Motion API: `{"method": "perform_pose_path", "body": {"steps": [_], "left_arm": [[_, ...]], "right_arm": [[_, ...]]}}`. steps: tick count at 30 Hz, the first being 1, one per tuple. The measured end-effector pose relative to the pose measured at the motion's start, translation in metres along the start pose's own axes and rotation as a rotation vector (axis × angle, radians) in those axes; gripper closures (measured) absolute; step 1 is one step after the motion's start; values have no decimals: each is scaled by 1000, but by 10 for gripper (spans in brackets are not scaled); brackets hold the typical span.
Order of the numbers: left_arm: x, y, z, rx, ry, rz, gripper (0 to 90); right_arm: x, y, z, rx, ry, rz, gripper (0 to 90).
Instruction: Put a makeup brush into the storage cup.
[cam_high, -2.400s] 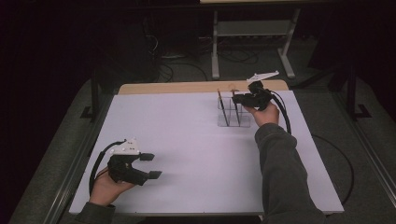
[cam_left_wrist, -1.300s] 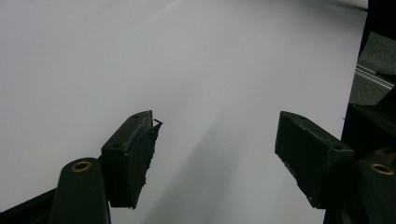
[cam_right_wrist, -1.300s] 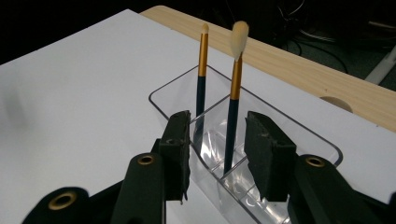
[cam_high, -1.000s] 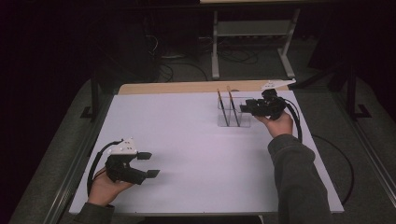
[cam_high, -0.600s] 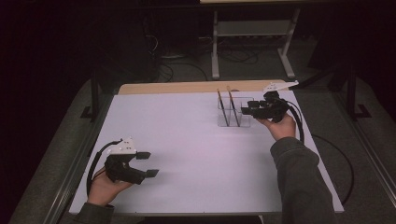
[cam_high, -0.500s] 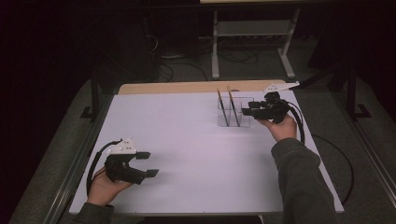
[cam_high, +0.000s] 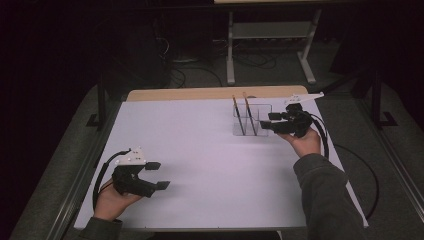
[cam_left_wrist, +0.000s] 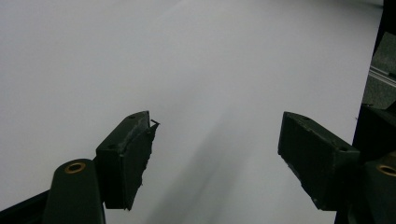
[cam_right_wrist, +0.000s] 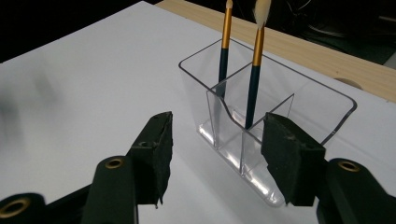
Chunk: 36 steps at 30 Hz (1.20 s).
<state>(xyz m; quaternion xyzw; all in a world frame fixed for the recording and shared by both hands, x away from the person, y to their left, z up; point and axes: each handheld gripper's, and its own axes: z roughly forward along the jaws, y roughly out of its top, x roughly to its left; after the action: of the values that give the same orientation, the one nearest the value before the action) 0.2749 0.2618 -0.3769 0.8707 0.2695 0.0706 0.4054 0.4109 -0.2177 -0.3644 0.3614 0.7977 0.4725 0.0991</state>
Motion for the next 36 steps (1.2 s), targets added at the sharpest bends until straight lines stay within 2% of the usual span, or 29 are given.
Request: {"method": "perform_pose_path", "body": {"steps": [8, 16, 17, 36], "left_arm": [[-1, 1, 0, -1, -1, 0, 246], [-1, 0, 0, -4, 4, -9, 243], [-1, 0, -1, -3, 5, -8, 243], [0, 1, -1, -3, 18, -1, 236]], "right_arm": [[4, -5, -7, 5, 0, -14, 393], [5, -12, -13, -2, 4, -12, 379], [6, -13, -13, 3, 6, 1, 374], [13, -28, -27, -4, 20, -5, 354]]}}
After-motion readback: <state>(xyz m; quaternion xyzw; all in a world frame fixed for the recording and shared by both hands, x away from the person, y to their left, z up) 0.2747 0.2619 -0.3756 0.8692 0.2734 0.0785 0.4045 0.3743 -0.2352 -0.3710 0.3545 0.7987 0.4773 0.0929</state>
